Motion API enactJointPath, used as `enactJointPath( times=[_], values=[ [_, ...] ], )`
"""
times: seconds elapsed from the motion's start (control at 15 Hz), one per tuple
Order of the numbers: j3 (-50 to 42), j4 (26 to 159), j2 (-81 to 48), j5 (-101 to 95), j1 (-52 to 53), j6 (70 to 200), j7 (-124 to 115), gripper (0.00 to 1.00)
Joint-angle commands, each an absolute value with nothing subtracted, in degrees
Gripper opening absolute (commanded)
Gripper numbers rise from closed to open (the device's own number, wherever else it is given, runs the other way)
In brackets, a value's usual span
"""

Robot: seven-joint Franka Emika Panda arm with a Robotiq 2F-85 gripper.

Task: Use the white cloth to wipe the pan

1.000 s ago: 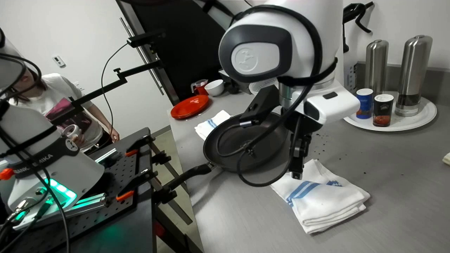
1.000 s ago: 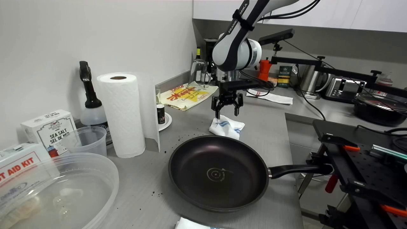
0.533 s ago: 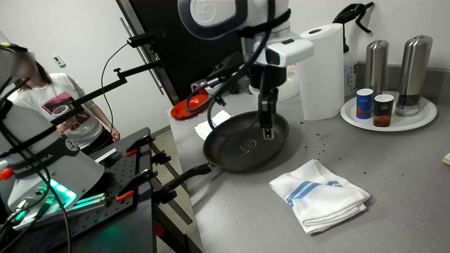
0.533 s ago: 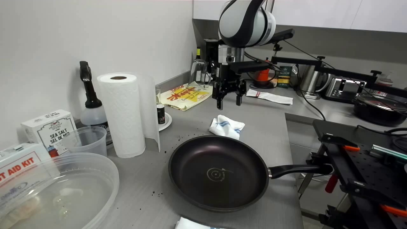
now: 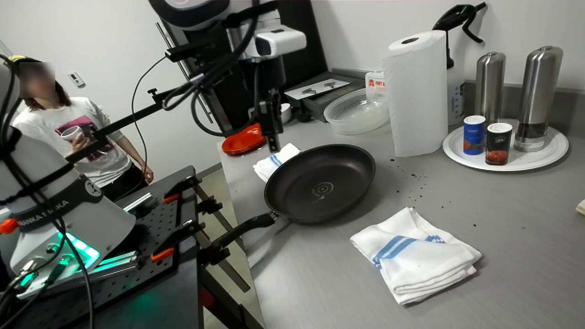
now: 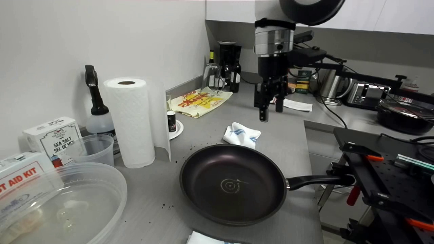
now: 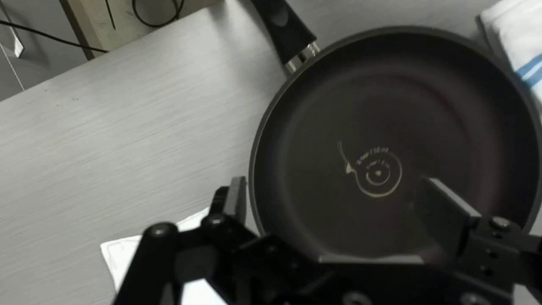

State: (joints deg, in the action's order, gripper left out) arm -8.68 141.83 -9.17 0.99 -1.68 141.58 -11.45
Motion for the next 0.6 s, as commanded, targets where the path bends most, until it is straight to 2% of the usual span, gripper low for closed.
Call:
enactJointPath(
  times=[0.0, 0.27, 0.33, 0.53],
  values=[
    [-6.13, 154.53, 4.55, -5.0, 0.2, 142.9, -14.22, 1.0],
    [-2.23, 163.56, 16.86, -10.26, -0.36, 141.1, -10.27, 1.0],
    [-2.18, 157.74, 8.45, -8.77, -1.29, 141.61, -12.63, 1.0],
    [-1.02, 161.77, 14.57, -8.61, -1.34, 141.28, -10.78, 1.0]
  ],
)
